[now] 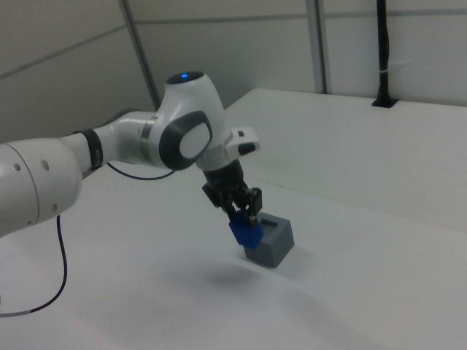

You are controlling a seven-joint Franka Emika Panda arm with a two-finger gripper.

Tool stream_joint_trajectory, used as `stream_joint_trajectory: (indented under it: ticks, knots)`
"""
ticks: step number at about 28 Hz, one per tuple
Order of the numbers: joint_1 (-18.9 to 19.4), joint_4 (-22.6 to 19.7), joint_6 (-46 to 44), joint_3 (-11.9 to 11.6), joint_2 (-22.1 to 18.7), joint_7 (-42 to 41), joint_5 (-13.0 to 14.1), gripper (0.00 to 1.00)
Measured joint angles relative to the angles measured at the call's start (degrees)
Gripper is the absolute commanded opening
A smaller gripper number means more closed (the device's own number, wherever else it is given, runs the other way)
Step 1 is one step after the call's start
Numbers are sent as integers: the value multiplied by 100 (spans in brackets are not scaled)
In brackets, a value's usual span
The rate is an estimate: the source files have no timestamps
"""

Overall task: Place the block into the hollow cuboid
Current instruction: 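Lift the blue block and carry it over the grey hollow cube, then lower the blue block into the cube's opening and release it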

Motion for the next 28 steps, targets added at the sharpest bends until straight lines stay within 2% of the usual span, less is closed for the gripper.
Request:
stream_joint_trajectory:
  ticks: [5,13,15,19,21,24,28]
  knots:
    - [-1,206,390,0,61,-255,0,0]
    - [-10,218,1338,0,487,-281,22,0]
    - [-14,221,1423,0,578,-279,110,0]
    - [-21,248,1452,0,687,-278,536,0]
    - [-22,252,1452,0,698,-278,666,3]
    - [-22,252,1452,0,700,-242,763,3]
    - [-22,253,1452,0,701,-175,766,3]
